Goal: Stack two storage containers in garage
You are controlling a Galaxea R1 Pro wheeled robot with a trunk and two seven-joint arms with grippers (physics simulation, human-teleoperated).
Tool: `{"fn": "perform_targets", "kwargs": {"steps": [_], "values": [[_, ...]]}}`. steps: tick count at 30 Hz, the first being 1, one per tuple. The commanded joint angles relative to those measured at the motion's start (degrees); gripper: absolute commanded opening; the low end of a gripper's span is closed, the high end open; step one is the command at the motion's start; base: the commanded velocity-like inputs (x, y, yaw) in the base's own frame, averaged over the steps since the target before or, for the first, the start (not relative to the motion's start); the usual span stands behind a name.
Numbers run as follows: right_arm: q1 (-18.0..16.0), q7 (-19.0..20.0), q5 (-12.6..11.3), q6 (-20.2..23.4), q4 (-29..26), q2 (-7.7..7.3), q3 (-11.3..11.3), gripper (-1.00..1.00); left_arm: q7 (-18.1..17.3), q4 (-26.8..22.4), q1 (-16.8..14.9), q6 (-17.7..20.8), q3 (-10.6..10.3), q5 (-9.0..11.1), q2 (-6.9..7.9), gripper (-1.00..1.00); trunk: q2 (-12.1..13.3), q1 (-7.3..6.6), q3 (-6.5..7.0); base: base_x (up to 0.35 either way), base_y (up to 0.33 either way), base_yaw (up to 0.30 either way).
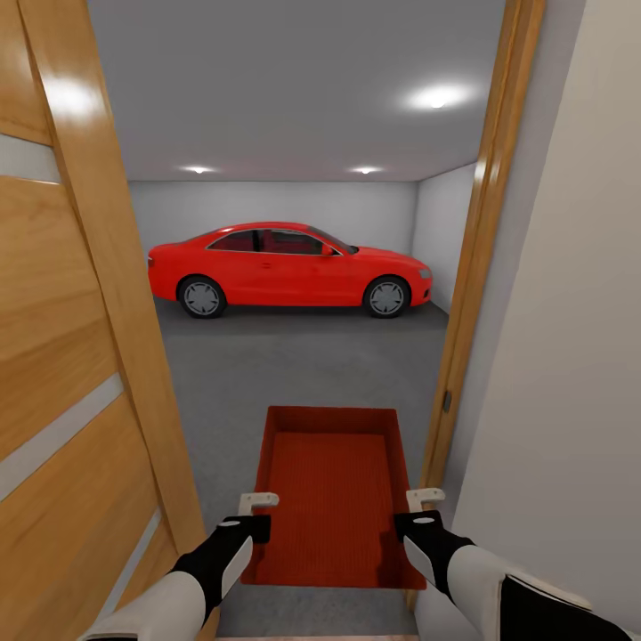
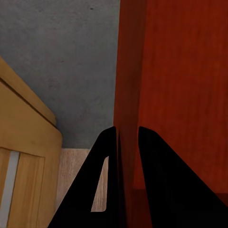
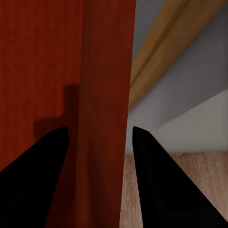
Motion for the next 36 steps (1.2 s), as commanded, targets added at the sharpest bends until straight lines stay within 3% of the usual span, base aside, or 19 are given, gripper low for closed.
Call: {"fn": "perform_targets", "kwargs": {"steps": [1, 15, 36], "values": [[0.01, -0.33, -0.72, 0.42, 0.13, -0.02, 0.53, -1.0, 0.03, -1.74, -0.01, 0.21, 0.56, -0.83, 0.48, -1.0, -0.05, 0.02, -0.03, 0.0, 0.0, 0.0], [0.01, -0.38, -0.71, 0.19, 0.12, 0.01, 0.61, -1.0, 0.12, -1.5, -0.01, 0.77, 0.67, -0.67, 0.56, -1.0, -0.05, 0.02, -0.03, 0.136, 0.0, 0.0], [0.01, -0.32, -0.31, 0.18, 0.11, 0.07, 0.69, -1.0, 0.16, -1.74, -0.01, 0.25, 0.48, -0.83, 0.47, -1.0, -0.05, 0.02, -0.03, 0.034, 0.022, 0.0]]}}
